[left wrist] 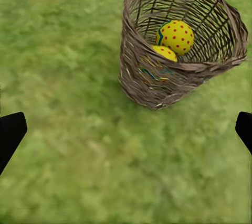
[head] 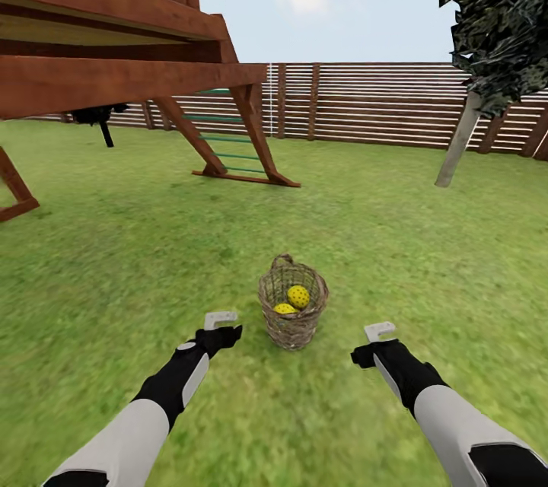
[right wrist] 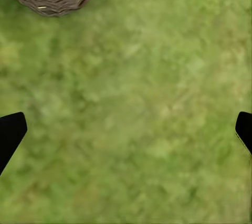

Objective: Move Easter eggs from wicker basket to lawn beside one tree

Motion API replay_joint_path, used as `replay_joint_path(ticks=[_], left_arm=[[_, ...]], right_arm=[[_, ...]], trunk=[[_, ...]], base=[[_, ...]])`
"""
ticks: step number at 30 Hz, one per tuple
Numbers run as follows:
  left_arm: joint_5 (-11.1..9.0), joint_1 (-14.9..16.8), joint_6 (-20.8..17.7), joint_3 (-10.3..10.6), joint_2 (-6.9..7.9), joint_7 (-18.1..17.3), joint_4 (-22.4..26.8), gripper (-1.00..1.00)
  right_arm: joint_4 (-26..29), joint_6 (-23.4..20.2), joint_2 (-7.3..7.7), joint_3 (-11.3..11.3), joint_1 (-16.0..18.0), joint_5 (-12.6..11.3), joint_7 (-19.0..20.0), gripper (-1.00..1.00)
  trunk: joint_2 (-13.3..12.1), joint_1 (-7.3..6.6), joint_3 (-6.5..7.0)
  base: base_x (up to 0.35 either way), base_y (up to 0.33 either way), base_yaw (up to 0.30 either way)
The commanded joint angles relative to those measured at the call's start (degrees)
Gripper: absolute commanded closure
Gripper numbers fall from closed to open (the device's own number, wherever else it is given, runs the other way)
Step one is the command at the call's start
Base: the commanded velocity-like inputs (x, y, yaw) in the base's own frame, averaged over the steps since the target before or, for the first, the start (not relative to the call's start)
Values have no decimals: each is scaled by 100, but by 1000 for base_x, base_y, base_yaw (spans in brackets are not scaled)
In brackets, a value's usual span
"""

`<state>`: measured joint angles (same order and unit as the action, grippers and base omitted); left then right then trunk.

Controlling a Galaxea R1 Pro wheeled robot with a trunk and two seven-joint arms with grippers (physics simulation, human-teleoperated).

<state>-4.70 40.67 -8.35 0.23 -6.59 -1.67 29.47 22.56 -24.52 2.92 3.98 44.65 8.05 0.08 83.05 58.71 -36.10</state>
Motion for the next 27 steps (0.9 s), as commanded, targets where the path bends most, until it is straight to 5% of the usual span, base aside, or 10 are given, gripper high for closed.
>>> replay_joint_path(ticks=[1,14,27], left_arm=[[-49,3,-37,3,-13,-8,11,-100],[-49,3,-44,3,-39,-199,6,-100],[-49,3,-14,89,-107,-196,-19,-100]], right_arm=[[12,-37,7,41,0,30,1,-100],[12,-27,6,41,0,30,1,-100],[23,26,20,46,-9,30,26,-100]], trunk=[[3,2,-5],[3,2,-5],[3,2,-5]], base=[[217,-229,293],[255,-210,282],[268,-213,20]])
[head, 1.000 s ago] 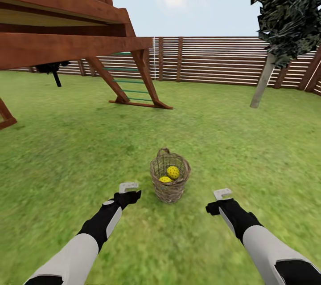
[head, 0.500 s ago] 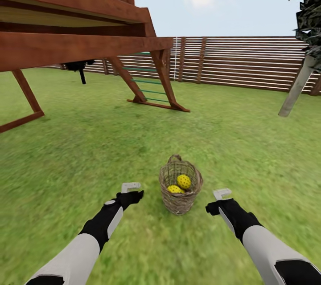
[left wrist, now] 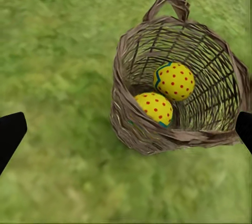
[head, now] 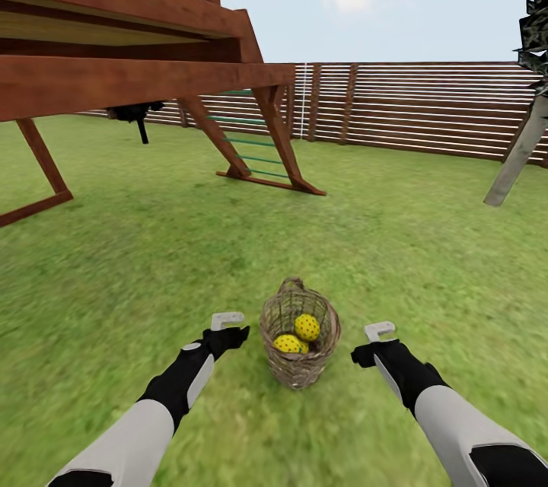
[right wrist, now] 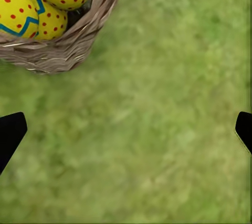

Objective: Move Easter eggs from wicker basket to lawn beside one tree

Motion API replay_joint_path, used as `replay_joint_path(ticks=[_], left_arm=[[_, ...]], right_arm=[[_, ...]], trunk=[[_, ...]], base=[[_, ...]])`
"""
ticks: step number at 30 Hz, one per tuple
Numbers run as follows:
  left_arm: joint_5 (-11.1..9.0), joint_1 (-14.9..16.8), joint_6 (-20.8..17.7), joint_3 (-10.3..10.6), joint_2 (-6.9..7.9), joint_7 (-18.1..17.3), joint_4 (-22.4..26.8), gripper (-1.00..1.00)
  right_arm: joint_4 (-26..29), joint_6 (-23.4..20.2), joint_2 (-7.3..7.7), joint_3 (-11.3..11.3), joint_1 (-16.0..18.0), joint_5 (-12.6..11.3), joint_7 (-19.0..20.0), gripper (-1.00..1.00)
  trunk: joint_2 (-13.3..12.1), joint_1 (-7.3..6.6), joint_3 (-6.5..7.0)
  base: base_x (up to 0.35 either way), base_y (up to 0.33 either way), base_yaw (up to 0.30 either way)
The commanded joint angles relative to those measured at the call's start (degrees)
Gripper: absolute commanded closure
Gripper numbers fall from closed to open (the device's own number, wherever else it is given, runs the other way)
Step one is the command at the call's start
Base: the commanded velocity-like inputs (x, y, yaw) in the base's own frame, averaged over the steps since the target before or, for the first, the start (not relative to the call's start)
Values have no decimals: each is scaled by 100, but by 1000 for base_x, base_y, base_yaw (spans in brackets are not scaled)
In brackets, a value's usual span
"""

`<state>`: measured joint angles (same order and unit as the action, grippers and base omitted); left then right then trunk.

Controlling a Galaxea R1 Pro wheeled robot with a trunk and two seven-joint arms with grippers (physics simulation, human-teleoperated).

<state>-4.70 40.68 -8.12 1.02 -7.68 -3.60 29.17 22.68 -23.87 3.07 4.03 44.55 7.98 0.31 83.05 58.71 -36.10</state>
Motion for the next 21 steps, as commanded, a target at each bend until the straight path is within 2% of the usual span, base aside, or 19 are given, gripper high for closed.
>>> replay_joint_path(ticks=[1,9,15,21], left_arm=[[-49,-1,-22,39,2,-2,10,-100],[-49,-18,-5,94,0,-2,-19,-100],[-62,-37,-68,173,-24,-103,-70,-100],[-107,-46,-72,179,-82,-131,-533,-100]], right_arm=[[12,-40,4,43,1,37,4,-100],[24,-61,-5,36,1,37,4,-100],[50,-57,9,-32,1,37,9,-100],[77,-40,5,-79,1,40,-11,-100]], trunk=[[3,2,-5],[3,2,-5],[3,2,-5],[3,2,-11]], base=[[124,-86,0],[54,-36,0],[237,-160,0],[276,-209,46]])
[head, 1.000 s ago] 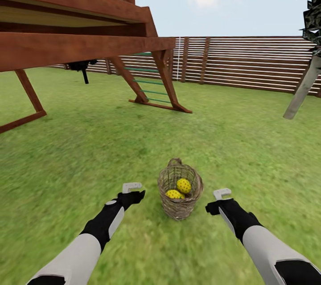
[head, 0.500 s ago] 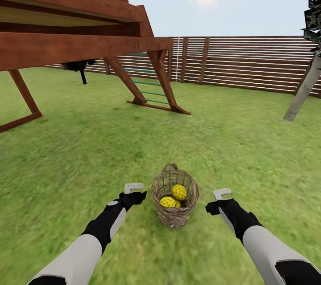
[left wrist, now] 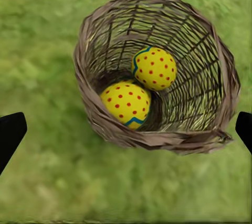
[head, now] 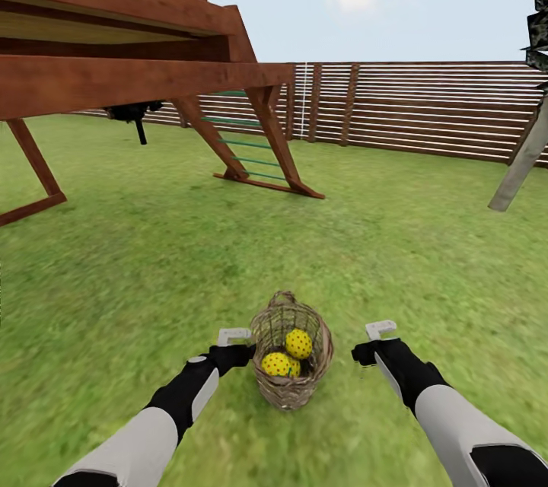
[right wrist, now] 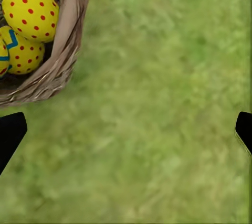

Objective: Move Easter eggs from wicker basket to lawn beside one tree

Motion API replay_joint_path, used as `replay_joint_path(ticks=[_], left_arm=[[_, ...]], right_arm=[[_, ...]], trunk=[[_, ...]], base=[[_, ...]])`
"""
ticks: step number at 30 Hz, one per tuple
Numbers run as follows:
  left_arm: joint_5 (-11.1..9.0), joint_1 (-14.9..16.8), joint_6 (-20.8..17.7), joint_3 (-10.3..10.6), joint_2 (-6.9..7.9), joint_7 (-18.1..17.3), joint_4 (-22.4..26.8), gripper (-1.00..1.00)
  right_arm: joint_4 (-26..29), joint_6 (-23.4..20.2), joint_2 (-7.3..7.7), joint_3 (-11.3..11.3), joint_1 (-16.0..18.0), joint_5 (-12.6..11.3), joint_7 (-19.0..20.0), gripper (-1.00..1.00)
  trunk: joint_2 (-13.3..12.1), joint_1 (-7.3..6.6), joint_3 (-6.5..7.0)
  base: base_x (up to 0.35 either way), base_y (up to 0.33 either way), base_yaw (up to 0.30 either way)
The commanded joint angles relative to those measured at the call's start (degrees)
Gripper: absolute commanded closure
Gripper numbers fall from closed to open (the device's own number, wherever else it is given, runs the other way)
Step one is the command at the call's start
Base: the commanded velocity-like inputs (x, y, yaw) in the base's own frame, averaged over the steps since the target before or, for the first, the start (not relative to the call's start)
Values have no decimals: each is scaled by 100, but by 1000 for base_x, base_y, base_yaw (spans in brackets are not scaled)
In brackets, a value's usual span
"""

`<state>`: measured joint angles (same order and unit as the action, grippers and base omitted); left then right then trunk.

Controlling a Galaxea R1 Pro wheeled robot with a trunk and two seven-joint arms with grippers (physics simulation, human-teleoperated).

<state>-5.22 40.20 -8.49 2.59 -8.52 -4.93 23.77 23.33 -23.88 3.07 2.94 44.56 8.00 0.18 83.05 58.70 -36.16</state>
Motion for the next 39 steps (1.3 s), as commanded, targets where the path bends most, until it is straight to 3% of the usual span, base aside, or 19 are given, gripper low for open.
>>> replay_joint_path(ticks=[1,4,8,13,15,17,20,24,29,39], left_arm=[[-56,0,-34,22,-2,2,-57,-100],[-160,-7,-31,16,-8,1,-180,-100],[-544,-88,-23,13,1,8,-214,-100],[-756,-132,-21,13,-2,10,-305,-100],[-1024,-134,-18,13,-6,14,-356,-100],[-1462,-135,-10,13,-9,22,-382,-100],[-1778,-137,14,13,-15,39,-419,-100],[-1894,-143,39,13,-45,48,-483,-100],[-2293,-144,43,13,-78,-11,-501,-100],[-2386,-144,23,14,-106,-25,-505,-100]], right_arm=[[12,-38,6,27,0,37,-2,-100],[10,-42,11,23,0,35,-8,-100],[12,-46,13,22,0,35,-9,-100],[5,-46,4,22,0,35,-9,-100],[5,-46,7,22,0,35,-9,-100],[5,-46,9,22,0,35,-9,-100],[4,-40,4,22,0,35,-7,-100],[4,-38,1,23,0,35,-6,-100],[4,-44,9,22,0,35,-1,-100],[6,-46,18,14,0,35,-1,-100]], trunk=[[3,3,-8],[3,3,-19],[3,3,-33],[3,3,-51],[3,3,-59],[3,3,-66],[3,3,-77],[3,3,-87],[3,3,-88],[3,3,-88]], base=[[278,-218,187],[278,-224,228],[213,-174,246],[27,-22,250],[4,-3,250],[2,-1,250],[0,0,250],[0,0,150],[0,-4,13],[0,-248,1]])
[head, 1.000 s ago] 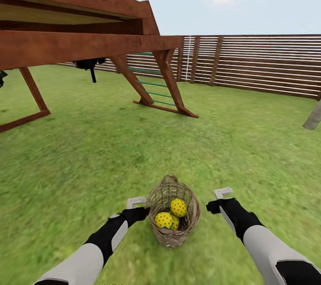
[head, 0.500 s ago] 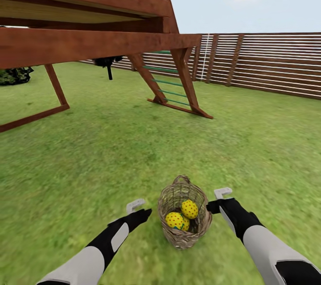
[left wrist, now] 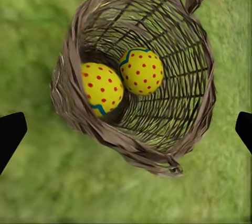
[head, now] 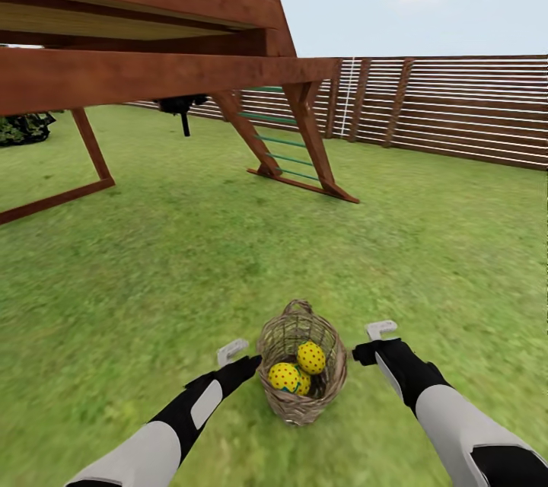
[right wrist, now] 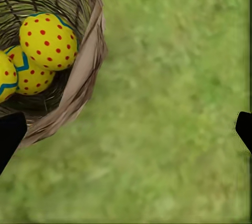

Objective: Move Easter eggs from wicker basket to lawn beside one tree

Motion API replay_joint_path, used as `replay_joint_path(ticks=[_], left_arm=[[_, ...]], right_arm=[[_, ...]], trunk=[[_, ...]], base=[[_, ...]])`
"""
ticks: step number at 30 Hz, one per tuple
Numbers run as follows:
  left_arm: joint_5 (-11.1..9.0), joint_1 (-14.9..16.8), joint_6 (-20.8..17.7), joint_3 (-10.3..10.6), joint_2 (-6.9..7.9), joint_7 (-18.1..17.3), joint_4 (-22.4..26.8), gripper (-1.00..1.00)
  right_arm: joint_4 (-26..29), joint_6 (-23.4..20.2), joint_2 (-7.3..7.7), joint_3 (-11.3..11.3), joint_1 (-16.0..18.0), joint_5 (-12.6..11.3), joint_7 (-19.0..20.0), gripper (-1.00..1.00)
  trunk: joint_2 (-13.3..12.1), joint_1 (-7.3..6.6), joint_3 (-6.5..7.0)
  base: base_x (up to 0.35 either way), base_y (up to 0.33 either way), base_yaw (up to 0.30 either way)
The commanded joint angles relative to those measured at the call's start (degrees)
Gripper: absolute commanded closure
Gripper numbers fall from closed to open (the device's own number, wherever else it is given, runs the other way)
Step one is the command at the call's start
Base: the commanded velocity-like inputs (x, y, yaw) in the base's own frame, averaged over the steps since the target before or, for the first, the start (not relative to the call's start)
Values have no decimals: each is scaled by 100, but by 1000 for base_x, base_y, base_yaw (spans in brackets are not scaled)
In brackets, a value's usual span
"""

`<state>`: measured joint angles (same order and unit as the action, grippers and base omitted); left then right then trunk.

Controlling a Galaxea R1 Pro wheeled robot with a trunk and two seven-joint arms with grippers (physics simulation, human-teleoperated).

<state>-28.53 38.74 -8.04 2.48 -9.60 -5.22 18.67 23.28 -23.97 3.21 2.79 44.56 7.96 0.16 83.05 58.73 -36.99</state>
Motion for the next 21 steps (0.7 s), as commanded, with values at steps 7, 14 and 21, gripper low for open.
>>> replay_joint_path(ticks=[7,14,21], left_arm=[[-84,2,-22,25,-4,4,-8,-100],[-124,2,-22,25,2,9,-57,-100],[-258,2,-8,25,5,19,-104,-100]], right_arm=[[10,-37,5,29,0,39,2,-100],[10,-37,-3,37,0,39,2,-100],[10,-37,-7,37,0,39,2,-100]], trunk=[[3,0,-5],[3,0,-5],[3,0,-5]], base=[[1,-293,1],[146,-284,213],[221,-265,292]])
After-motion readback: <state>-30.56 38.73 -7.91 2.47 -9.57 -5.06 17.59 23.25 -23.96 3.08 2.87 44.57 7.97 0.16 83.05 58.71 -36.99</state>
